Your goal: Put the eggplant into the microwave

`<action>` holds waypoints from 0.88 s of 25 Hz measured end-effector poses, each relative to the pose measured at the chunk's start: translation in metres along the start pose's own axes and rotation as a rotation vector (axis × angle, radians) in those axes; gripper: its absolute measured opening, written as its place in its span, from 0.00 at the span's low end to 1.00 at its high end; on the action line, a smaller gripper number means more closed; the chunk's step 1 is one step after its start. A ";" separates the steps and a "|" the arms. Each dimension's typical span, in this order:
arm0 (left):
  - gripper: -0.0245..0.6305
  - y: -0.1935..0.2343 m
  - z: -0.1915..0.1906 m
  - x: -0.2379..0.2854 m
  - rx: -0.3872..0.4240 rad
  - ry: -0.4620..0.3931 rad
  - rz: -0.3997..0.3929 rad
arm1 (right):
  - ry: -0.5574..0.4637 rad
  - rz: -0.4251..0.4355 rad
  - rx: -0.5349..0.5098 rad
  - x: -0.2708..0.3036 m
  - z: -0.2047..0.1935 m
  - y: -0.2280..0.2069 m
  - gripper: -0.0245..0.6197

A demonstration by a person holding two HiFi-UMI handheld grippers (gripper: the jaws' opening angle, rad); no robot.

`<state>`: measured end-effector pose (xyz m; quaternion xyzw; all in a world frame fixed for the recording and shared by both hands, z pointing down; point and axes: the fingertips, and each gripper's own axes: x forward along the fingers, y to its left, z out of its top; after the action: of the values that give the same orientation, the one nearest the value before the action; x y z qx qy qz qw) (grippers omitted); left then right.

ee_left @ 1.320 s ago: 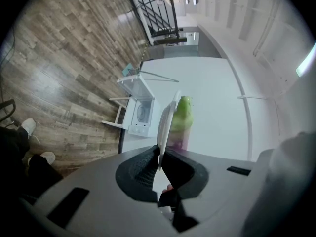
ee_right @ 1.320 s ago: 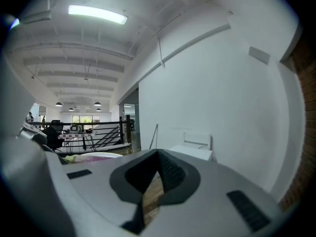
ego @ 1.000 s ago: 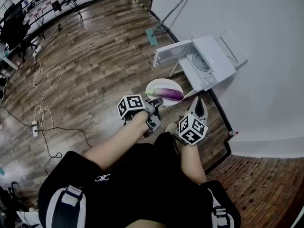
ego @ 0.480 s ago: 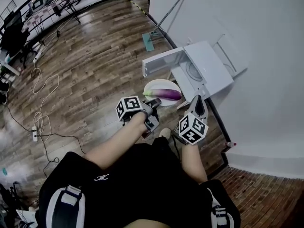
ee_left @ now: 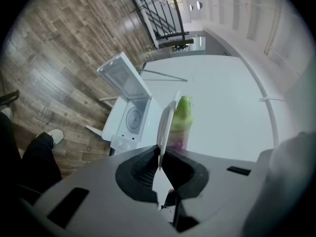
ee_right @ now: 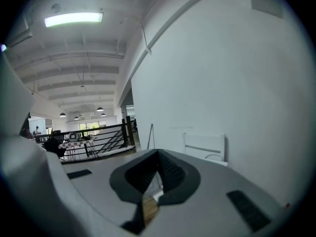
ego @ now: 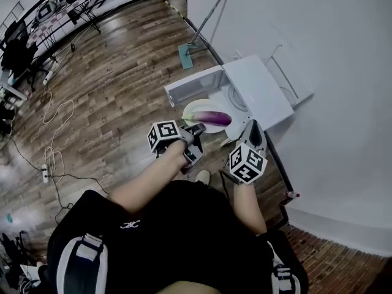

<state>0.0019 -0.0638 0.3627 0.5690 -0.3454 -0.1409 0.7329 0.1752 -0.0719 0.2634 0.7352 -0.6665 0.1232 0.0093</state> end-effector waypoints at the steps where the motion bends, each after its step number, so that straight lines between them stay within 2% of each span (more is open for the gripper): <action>1: 0.07 -0.002 0.001 0.023 0.000 -0.008 0.004 | 0.006 0.012 0.001 0.019 -0.001 -0.015 0.06; 5: 0.07 -0.014 0.005 0.078 0.003 -0.024 0.012 | 0.022 0.046 0.003 0.065 0.003 -0.048 0.06; 13: 0.07 -0.012 0.026 0.116 -0.007 0.017 0.027 | 0.046 0.079 -0.012 0.102 -0.001 -0.044 0.06; 18: 0.07 -0.007 0.054 0.145 0.035 0.091 0.036 | 0.062 0.063 -0.024 0.132 -0.011 -0.033 0.06; 22: 0.07 -0.016 0.079 0.178 0.068 0.179 0.059 | 0.085 0.003 -0.006 0.166 -0.011 -0.035 0.06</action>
<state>0.0808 -0.2341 0.4186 0.5934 -0.2998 -0.0560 0.7449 0.2214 -0.2280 0.3116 0.7284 -0.6668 0.1525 0.0395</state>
